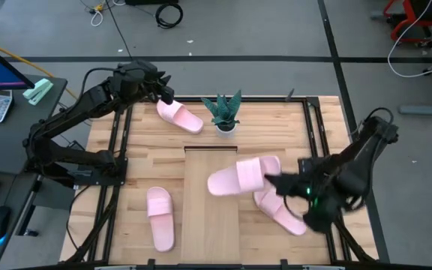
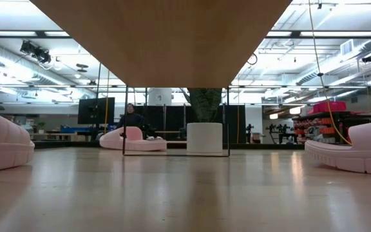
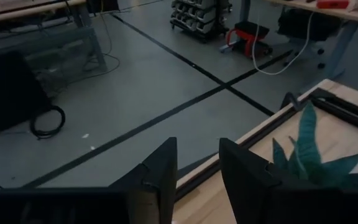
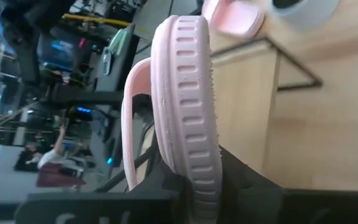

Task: Pick and place slides into the shelf
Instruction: Put the top right pink slide on the shelf

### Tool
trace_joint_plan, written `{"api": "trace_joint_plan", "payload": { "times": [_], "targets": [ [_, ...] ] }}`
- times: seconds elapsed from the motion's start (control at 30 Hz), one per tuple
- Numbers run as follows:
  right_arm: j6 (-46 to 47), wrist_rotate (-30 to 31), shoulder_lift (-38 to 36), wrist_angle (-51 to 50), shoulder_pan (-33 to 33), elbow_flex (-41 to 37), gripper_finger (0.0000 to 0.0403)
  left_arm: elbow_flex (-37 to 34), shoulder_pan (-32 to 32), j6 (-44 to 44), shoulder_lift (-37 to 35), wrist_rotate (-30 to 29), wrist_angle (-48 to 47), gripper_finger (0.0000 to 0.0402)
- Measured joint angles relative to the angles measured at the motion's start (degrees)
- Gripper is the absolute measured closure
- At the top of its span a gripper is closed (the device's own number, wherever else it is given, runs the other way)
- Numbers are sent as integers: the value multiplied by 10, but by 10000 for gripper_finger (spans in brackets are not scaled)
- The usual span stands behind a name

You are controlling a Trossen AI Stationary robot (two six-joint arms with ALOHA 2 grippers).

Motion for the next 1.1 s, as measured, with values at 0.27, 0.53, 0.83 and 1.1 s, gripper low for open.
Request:
{"api": "trace_joint_plan", "payload": {
  "times": [0.27, 0.53, 0.83, 1.1],
  "targets": [
    [18, 72, 83, 74, 72, 0, 359, 0, -37, -15, 0, 0, 1, 290],
    [17, 78, 144, 183, 106, 0, 359, 0, -96, -42, 0, 0, 3, 293],
    [12, 112, 204, 300, 97, 0, 359, 0, -139, -75, 0, 0, 5, 303],
    [11, 118, 247, 392, 94, 0, 359, 0, -169, -90, 0, -2, 5, 314]
  ]
}}
